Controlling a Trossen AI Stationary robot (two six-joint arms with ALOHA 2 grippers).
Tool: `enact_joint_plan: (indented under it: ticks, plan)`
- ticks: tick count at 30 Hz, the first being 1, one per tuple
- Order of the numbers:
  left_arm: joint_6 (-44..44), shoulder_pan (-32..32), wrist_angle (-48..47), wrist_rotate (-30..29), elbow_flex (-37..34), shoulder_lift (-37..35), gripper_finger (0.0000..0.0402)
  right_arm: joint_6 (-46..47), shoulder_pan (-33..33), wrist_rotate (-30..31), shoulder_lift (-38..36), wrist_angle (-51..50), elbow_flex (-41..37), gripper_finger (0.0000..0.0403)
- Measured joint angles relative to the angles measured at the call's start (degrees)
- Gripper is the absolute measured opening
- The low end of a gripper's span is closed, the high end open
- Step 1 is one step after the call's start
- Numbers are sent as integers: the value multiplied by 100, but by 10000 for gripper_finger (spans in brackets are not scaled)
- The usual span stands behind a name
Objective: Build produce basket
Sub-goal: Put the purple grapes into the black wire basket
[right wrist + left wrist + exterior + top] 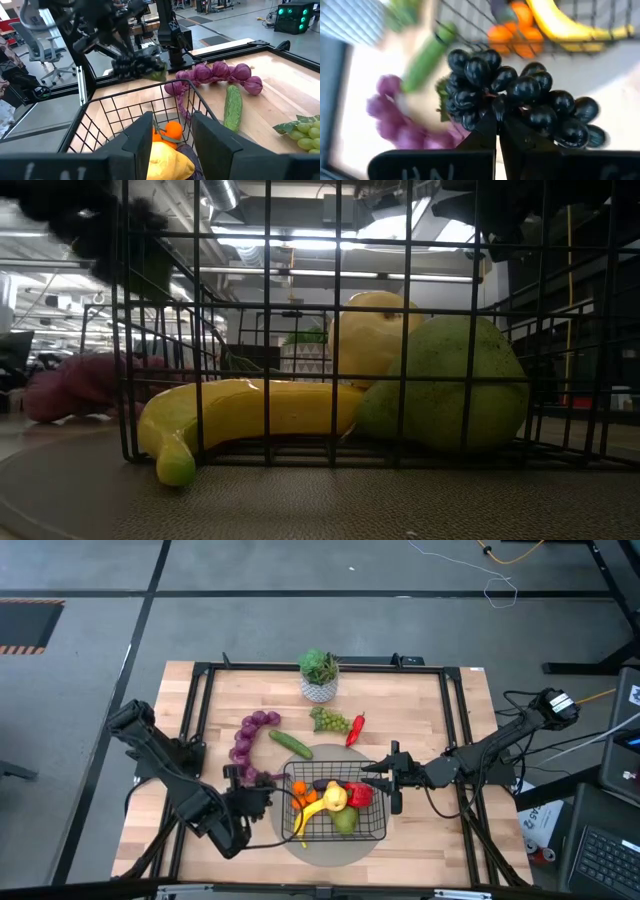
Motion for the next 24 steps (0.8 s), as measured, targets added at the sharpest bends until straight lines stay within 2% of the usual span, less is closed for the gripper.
enact_joint_plan:
  ticks: [6, 10, 15, 24]
  plan:
    - [1064, 136, 246, -1339, 384, -5, 0, -2, 1, 0, 0, -2, 0, 138]
    - [1885, 368, 1049, -1853, 472, -9, 0, 0, 1, 0, 0, -2, 0, 138]
    - [2508, 642, 1917, -1981, 475, -9, 1, 0, 1, 0, 0, -2, 0, 138]
    - [2186, 1028, 2439, -1782, 475, -9, 31, 0, 0, 0, 0, -2, 0, 138]
